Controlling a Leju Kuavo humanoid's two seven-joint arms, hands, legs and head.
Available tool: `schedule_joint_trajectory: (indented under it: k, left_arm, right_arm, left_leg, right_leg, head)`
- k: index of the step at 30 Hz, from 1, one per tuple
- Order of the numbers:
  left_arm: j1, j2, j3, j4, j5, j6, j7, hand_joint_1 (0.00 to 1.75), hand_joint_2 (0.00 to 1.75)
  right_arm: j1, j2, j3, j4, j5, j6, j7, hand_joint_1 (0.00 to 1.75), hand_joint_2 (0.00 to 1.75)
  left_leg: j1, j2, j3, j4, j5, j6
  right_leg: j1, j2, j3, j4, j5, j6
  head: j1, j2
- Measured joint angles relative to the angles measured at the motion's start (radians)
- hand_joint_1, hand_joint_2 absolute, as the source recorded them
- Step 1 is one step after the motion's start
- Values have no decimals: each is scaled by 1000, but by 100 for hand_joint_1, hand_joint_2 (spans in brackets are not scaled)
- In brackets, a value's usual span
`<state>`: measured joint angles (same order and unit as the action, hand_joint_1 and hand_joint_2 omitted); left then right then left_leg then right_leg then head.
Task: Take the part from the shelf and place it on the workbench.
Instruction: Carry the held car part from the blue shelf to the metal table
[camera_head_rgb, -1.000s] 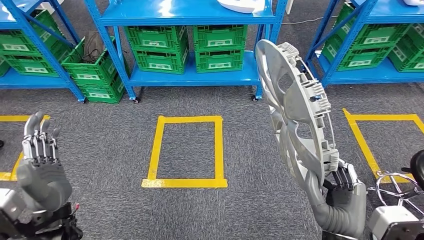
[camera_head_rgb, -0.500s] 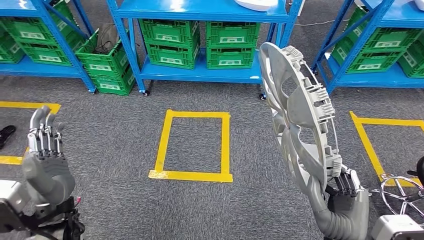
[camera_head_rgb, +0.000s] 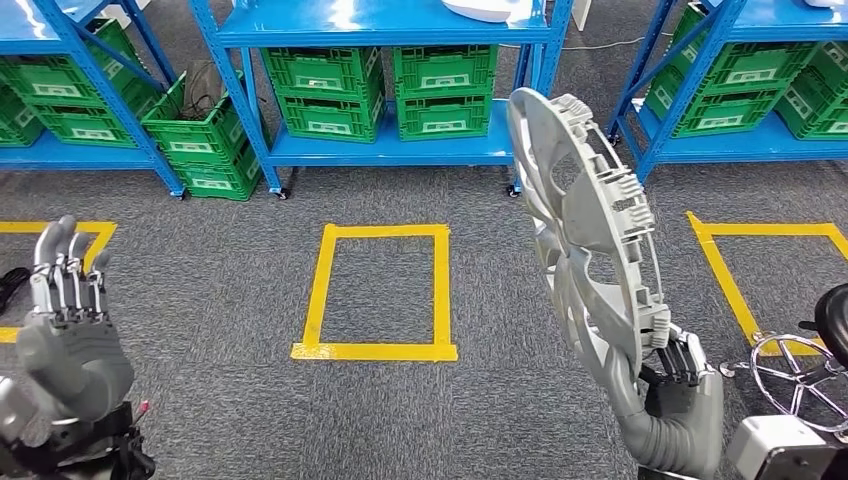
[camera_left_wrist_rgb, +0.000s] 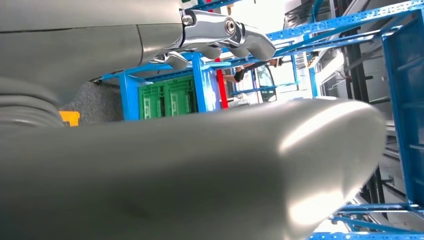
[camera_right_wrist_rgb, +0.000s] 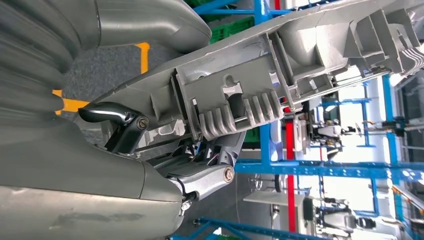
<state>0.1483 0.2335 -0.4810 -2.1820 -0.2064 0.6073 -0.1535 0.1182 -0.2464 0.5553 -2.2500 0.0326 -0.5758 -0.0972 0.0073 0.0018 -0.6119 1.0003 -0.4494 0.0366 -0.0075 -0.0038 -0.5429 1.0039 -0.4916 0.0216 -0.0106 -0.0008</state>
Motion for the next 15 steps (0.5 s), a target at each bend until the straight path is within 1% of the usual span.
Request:
schedule_joint_trajectory:
  k: [2, 3, 4, 5, 6, 8, 9, 10, 11, 12, 13, 14, 15]
  left_arm:
    - [2, 0, 0, 0, 4, 2, -5, 0, 0]
    - [2, 0, 0, -2, 5, 3, -6, 0, 0]
    - [3, 0, 0, -3, 6, 3, -6, 0, 0]
    - [3, 0, 0, -4, 7, 4, -7, 0, 0]
    - [3, 0, 0, -5, 7, 4, -7, 0, 0]
    - [3, 0, 0, -5, 8, 4, -7, 0, 0]
    - [4, 0, 0, -5, 8, 4, -7, 0, 0]
    - [4, 0, 0, -5, 8, 4, -7, 0, 0]
    - [5, 0, 0, -5, 8, 3, -7, 0, 0]
    - [6, 0, 0, -5, 8, 3, -7, 0, 0]
    - [7, 0, 0, -5, 8, 3, -7, 0, 0]
    - [7, -1, 0, -5, 8, 3, -7, 0, 0]
    - [8, -1, 0, -5, 8, 3, -7, 0, 0]
  right_arm:
    - [-1, 0, 0, 0, 2, 2, 3, 175, 175]
    - [-1, 0, 0, 0, 2, 2, 4, 175, 175]
    - [-1, 0, 0, 0, 4, 2, 4, 175, 175]
    - [-1, 0, 0, 0, 5, 2, 5, 175, 175]
    - [-1, -1, 1, -1, 5, 2, 5, 175, 175]
    - [-3, -1, 1, 0, 6, 2, 5, 175, 175]
    - [-2, -1, 2, 0, 6, 2, 6, 175, 175]
    - [-2, -1, 2, 1, 6, 2, 6, 175, 175]
    - [-1, -1, 2, 1, 6, 2, 7, 175, 175]
    - [-1, -1, 2, 1, 6, 2, 7, 175, 175]
    - [-2, -1, 2, 2, 6, 2, 7, 175, 175]
    - [-2, -1, 3, 2, 6, 2, 7, 175, 175]
    - [-3, -1, 3, 2, 7, 2, 7, 175, 175]
  left_leg:
    - [-2, -1, 1, -2, 5, 2]
    - [2, 0, 10, -12, 12, 0]
    - [5, 1, 20, -24, 20, -2]
    - [9, 2, 30, -36, 27, -5]
    - [13, 3, 39, -45, 33, -7]
    - [13, 3, 40, -45, 31, -7]
    - [13, 3, 39, -42, 28, -8]
    - [14, 2, 38, -38, 24, -9]
    - [15, 0, 36, -32, 20, -11]
    - [17, -1, 35, -24, 14, -14]
    - [18, -2, 33, -17, 8, -18]
    - [19, -4, 31, -10, 4, -24]
    - [18, -5, 30, -5, 1, -31]
  right_leg:
    - [0, 0, 1, -5, 1, 3]
    - [0, 0, 1, -6, 1, 5]
    - [0, 0, -2, -1, -4, 8]
    - [1, 1, -11, 19, -19, 12]
    - [0, 1, -30, 59, -43, 17]
    - [-5, 1, -88, 179, -101, 27]
    - [-8, 1, -114, 229, -114, 32]
    - [-11, 1, -128, 249, -109, 37]
    - [-14, 1, -123, 230, -84, 41]
    - [-17, 0, -99, 172, -46, 44]
    - [-19, 0, -69, 105, -19, 44]
    - [-18, 1, -40, 54, 1, 41]
    - [-16, 2, -22, 23, 7, 34]
  head:
    - [-5, 0]
    - [-9, 0]
    - [-10, 0]
    - [-9, 0]
    - [-6, 0]
    - [4, 0]
    - [8, 0]
    - [12, 0]
    - [16, 0]
    - [20, 0]
    - [24, 0]
    - [28, 0]
    - [30, 0]
